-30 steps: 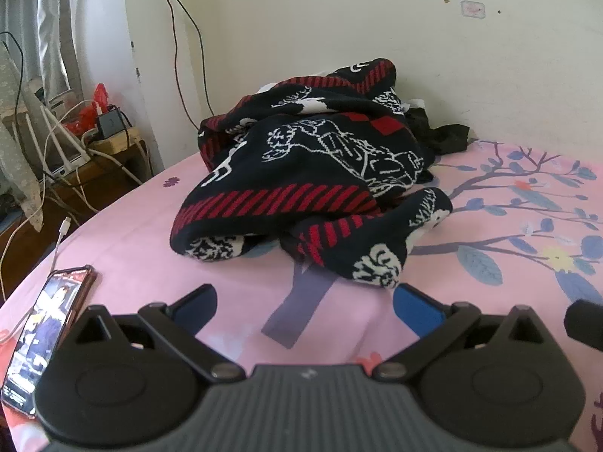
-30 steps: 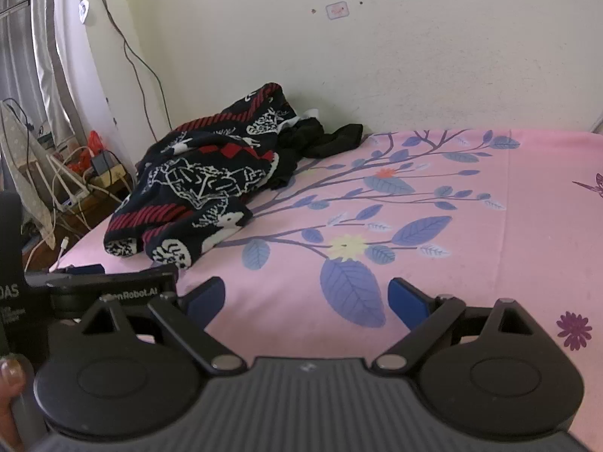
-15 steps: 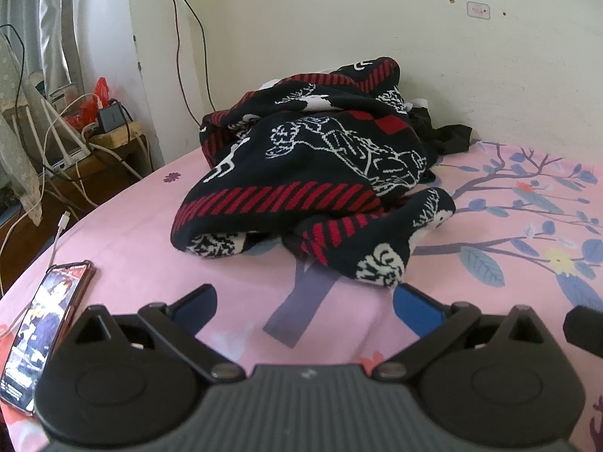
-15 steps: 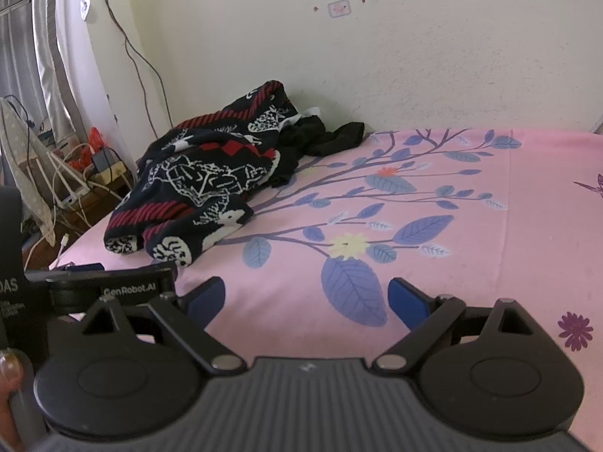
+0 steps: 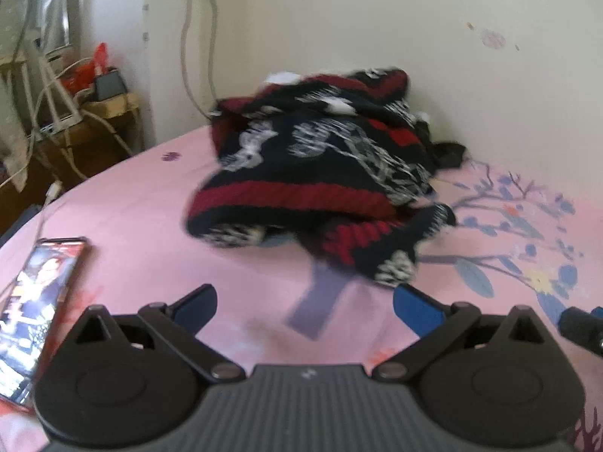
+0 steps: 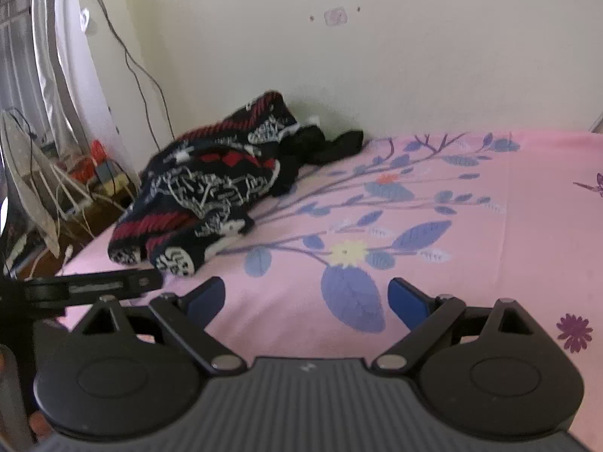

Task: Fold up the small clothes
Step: 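Reach both tools toward the crumpled black sweater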

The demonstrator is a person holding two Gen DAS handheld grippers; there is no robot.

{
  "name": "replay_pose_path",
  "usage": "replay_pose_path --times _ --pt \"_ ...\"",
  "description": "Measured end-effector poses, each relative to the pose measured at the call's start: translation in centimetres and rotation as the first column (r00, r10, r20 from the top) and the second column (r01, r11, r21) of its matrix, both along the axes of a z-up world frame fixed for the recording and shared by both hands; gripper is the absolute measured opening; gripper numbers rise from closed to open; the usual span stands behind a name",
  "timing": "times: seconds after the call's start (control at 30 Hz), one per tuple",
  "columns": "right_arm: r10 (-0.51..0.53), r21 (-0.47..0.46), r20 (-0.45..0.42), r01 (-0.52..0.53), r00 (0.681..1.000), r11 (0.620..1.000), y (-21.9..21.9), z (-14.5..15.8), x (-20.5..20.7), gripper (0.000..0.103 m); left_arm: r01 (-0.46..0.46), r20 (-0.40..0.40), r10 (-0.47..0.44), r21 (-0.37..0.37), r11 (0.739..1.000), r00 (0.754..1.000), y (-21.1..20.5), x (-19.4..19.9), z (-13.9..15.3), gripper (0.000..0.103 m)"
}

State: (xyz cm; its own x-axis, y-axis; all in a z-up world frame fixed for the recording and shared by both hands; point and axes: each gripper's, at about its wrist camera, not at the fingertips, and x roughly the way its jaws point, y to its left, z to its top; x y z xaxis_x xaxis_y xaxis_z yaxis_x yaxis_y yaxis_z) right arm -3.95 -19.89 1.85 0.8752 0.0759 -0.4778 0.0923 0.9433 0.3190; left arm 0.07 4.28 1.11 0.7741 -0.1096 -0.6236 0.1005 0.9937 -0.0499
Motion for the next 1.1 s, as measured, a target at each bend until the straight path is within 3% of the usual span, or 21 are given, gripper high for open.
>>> replay_pose_path --times 0.17,0.37,0.5,0.53,0.63,0.67,0.73,0.93,1.1 --pt "0.054 0.047 0.013 -0.055 0.998 0.997 0.7 1.4 2.1 0.087 -0.057 0.043 0.057 -0.016 0.998 0.997 4.0 -0.2 0.9 0.103" --pt "0.222 -0.088 0.019 -0.220 0.975 0.972 6.4 4.7 8.5 0.087 -0.122 0.010 0.124 -0.120 0.985 0.992 8.9 -0.5 0.6 0.103" --pt "0.290 -0.167 -0.056 -0.295 0.955 0.941 11.6 3.9 13.8 0.087 -0.134 0.037 0.141 -0.160 0.978 0.989 11.3 -1.5 1.1 0.103" --pt "0.286 -0.194 -0.080 -0.297 0.955 0.935 12.6 3.4 15.0 0.083 -0.127 0.044 0.137 -0.173 0.977 0.990 11.7 -1.6 1.2 0.103" --pt "0.282 -0.227 -0.159 -0.313 0.946 0.922 14.0 1.9 17.7 0.029 -0.106 0.035 0.114 -0.178 0.978 0.993 12.4 -1.8 1.4 0.103" --pt "0.281 -0.213 -0.148 -0.308 0.948 0.927 13.8 1.9 17.7 0.023 -0.092 0.032 0.099 -0.175 0.980 0.995 12.5 -1.8 1.4 0.103" --pt "0.272 -0.193 -0.118 -0.291 0.955 0.937 13.0 2.8 16.7 0.011 -0.074 0.034 0.082 -0.175 0.982 0.996 12.6 -2.0 1.5 0.103" --pt "0.250 -0.156 -0.023 -0.251 0.968 0.955 6.8 7.2 10.0 0.009 0.006 0.038 0.003 -0.214 0.977 0.999 12.5 -1.9 2.7 0.101" --pt "0.266 -0.148 0.001 -0.262 0.964 0.953 2.0 9.3 0.1 0.009 0.073 0.092 -0.058 -0.165 0.984 0.994 10.0 -2.2 4.3 0.101"
